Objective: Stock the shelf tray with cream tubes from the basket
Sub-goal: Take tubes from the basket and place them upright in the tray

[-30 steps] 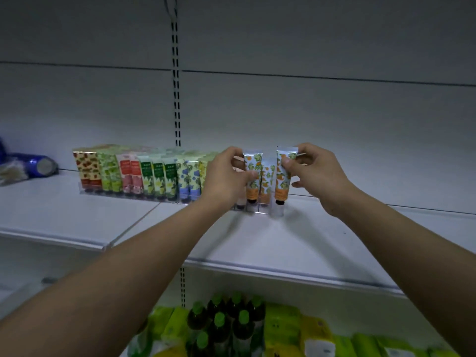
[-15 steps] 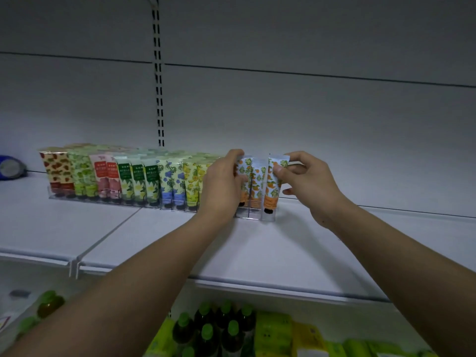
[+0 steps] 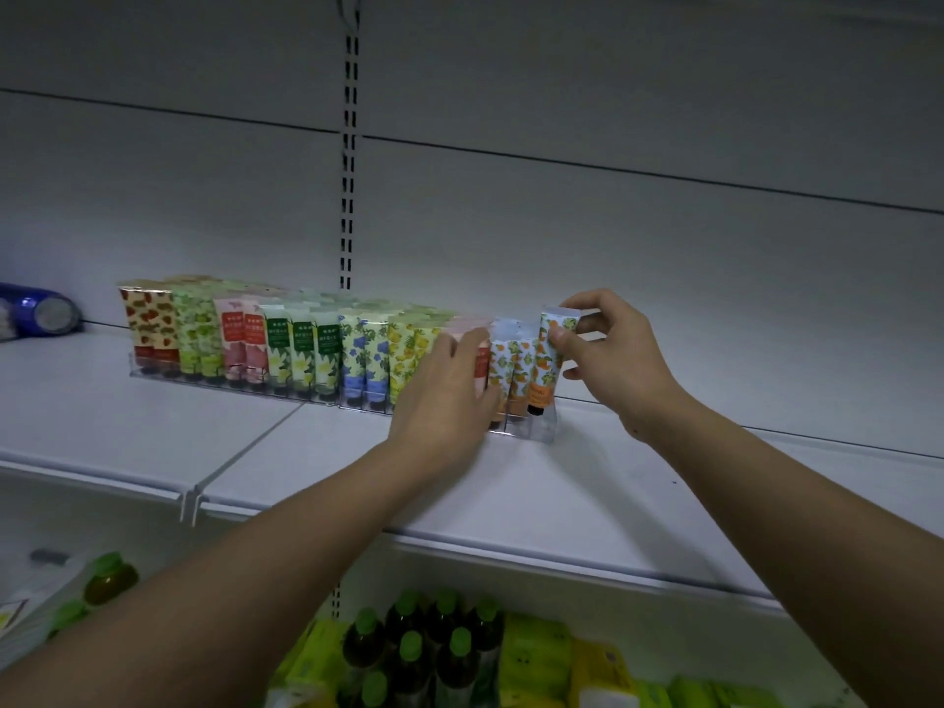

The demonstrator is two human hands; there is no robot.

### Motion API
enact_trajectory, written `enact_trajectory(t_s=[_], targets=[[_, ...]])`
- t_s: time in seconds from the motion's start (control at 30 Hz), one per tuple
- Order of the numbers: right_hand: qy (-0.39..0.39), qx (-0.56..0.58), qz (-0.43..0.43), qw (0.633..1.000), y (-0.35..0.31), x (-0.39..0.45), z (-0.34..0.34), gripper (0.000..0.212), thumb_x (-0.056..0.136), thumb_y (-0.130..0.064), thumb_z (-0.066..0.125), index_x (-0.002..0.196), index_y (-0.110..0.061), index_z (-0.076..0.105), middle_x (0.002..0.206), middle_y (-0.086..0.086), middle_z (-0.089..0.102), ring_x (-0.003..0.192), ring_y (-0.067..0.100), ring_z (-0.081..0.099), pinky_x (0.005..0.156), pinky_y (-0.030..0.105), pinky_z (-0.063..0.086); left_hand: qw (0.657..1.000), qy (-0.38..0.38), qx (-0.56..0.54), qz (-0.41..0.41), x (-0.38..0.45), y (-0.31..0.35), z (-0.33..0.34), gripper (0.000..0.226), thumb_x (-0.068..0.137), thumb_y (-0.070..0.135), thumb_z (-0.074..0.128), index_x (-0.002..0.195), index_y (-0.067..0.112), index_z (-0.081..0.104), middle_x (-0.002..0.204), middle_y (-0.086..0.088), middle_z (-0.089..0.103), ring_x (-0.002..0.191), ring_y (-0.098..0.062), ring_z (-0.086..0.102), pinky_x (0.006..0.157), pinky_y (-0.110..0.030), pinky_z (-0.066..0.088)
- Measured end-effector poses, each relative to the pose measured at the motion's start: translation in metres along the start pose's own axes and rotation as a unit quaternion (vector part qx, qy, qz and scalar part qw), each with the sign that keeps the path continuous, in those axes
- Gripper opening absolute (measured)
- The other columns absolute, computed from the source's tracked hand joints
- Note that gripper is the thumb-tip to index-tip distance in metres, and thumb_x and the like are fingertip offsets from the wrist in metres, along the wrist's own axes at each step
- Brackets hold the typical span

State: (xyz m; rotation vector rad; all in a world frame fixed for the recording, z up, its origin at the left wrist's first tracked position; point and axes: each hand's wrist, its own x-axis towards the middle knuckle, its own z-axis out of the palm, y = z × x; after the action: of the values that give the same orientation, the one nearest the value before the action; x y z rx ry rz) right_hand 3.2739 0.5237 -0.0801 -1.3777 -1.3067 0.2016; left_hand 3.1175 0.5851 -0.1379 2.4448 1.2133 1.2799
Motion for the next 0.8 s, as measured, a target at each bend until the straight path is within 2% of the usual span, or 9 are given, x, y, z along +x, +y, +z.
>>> enact_trajectory(t_s=[0.07,0.17,0.23,0.37,0.57,0.73,0.8], targets=[[-0.001,-0.026,-0.016,1.000,0.000,0.001,0.001,0.018,0.092,-0.012,0.063,0.105,-0.025,0.059,0.098,0.008,0.063,0.082,0.026,0.068,0.070,0.040,0.059,0.998,-0.056,0.038,0.006,-0.018,-0.013,-0.006,0.045,0.094,0.044,0.047,0.137,0.032,0.037,0.127,-0.001,0.050,0.112,-0.023,0.049,0.091,-0.041,0.046],[-0.003,-0.076,-0.029,0.997,0.002,0.005,0.004,0.019,0.093,-0.013,0.061,0.102,-0.029,0.058,0.098,0.003,0.062,0.084,0.023,0.067,0.069,0.037,0.059,0.976,-0.178,0.124,-0.033,-0.042,-0.035,-0.010,0.054,0.092,0.060,0.037,0.140,0.034,0.036,0.140,-0.001,0.040,0.127,-0.027,0.038,0.101,-0.047,0.037],[0.000,-0.106,-0.035,0.994,0.004,0.009,0.007,0.018,0.094,-0.014,0.061,0.101,-0.030,0.057,0.099,0.002,0.062,0.083,0.018,0.066,0.065,0.031,0.057,0.963,-0.221,0.146,-0.047,-0.049,-0.040,-0.010,0.058,0.091,0.065,0.031,0.141,0.036,0.037,0.147,-0.002,0.035,0.133,-0.028,0.032,0.108,-0.052,0.027],[0.006,-0.137,-0.036,0.990,0.009,0.017,0.014,0.017,0.095,-0.016,0.060,0.102,-0.030,0.055,0.101,0.001,0.060,0.078,0.007,0.061,0.054,0.019,0.049,0.957,-0.246,0.148,-0.050,-0.050,-0.038,-0.005,0.064,0.089,0.069,0.027,0.148,0.043,0.022,0.159,0.004,0.016,0.144,-0.027,0.015,0.113,-0.063,0.006],[0.005,-0.141,-0.036,0.989,0.016,0.022,0.032,0.016,0.095,-0.014,0.060,0.102,-0.028,0.055,0.101,0.002,0.059,0.085,0.020,0.063,0.059,0.023,0.050,0.955,-0.251,0.153,-0.038,-0.048,-0.040,-0.006,0.059,0.089,0.067,0.025,0.139,0.040,0.039,0.143,0.003,0.036,0.133,-0.025,0.029,0.110,-0.063,0.014],[0.017,-0.156,-0.049,0.986,0.024,0.018,0.039,0.015,0.097,-0.014,0.057,0.110,-0.021,0.055,0.109,0.003,0.060,0.094,0.024,0.063,0.075,0.039,0.057,0.957,-0.245,0.154,-0.037,-0.047,-0.041,-0.004,0.062,0.088,0.067,0.027,0.144,0.040,0.029,0.146,0.000,0.034,0.135,-0.028,0.027,0.109,-0.064,0.015],[0.029,-0.152,-0.045,0.987,0.027,0.017,0.038,0.016,0.098,-0.015,0.055,0.113,-0.020,0.054,0.112,0.003,0.058,0.092,0.021,0.062,0.071,0.036,0.057,0.957,-0.244,0.154,-0.034,-0.048,-0.041,-0.005,0.060,0.089,0.066,0.027,0.143,0.040,0.033,0.144,0.000,0.035,0.134,-0.027,0.027,0.108,-0.064,0.015]])
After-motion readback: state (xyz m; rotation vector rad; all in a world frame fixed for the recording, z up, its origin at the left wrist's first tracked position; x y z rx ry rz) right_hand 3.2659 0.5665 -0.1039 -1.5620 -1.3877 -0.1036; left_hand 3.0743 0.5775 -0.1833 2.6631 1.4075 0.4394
